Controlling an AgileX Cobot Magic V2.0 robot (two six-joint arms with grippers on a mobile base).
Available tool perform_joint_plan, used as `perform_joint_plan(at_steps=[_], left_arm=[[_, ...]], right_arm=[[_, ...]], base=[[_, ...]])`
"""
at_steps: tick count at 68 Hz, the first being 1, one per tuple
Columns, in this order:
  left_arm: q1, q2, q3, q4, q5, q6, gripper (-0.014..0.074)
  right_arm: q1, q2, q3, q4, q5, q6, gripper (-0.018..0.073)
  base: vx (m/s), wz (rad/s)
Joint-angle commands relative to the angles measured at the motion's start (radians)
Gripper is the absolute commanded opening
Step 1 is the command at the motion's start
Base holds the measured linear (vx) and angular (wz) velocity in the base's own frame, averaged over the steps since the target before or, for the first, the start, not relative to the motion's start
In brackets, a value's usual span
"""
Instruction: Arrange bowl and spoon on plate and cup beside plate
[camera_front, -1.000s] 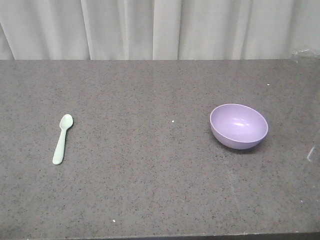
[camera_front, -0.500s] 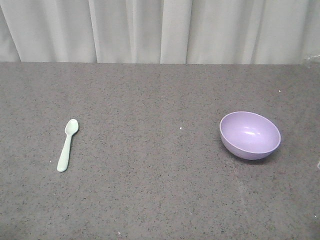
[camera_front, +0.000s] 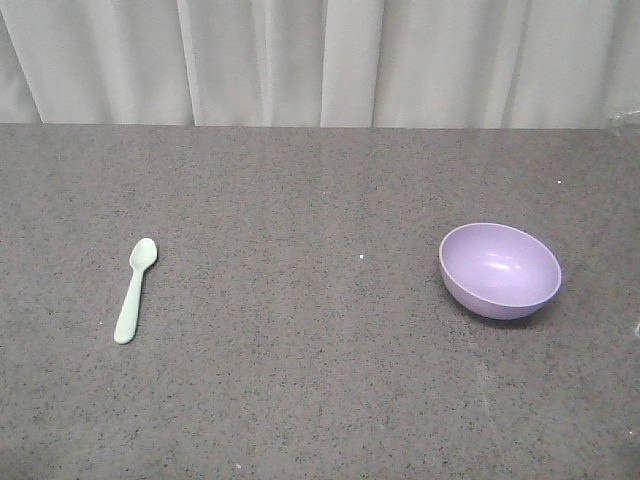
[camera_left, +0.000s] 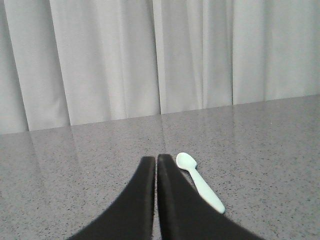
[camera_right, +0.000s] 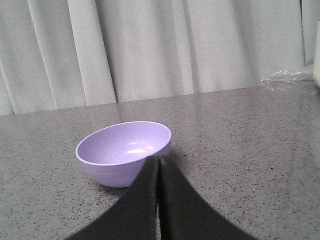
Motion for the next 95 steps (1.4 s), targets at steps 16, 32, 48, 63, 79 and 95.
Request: perform_joint_plan(at_steps=[16,32,48,63,79,95], left_arm=[[0.002,-0.014,-0.008,-0.001,-0.070,-0.006,-0.0006],[0.002,-0.014,-0.017,-0.001,-0.084,-0.007,-0.0006],[0.002,0.006,-0.150,-0.108,0.017,-0.060,-0.0006],[0.002,0.227,-0.506,-0.106,0.326,-0.055,-0.0006],[0.002,0.564,-0.925,-0.106,0.781,-0.055,-0.0006],[0.002,0.747,-1.062,-0.106,0.940,-0.055,-0.0006]], right_arm=[[-0.003,-0.010,0.003,-0.008,-0.071,-0.002,-0.0010],[-0.003,-0.010,0.001,-0.016,-0.130,-0.014,-0.0010],[-0.003,0.019,-0.160,-0.011,-0.029,-0.009,-0.0010],[-0.003,0.194,-0.491,-0.052,0.235,-0.011,-0.0010],[-0.003,0.478,-0.885,-0.075,0.681,-0.011,-0.0010],[-0.003,0.691,-1.079,-0.075,1.027,-0.050,-0.0010]], base=[[0.00,0.00],[0.00,0.00],[0.00,0.00],[0.00,0.00],[0.00,0.00],[0.00,0.00]])
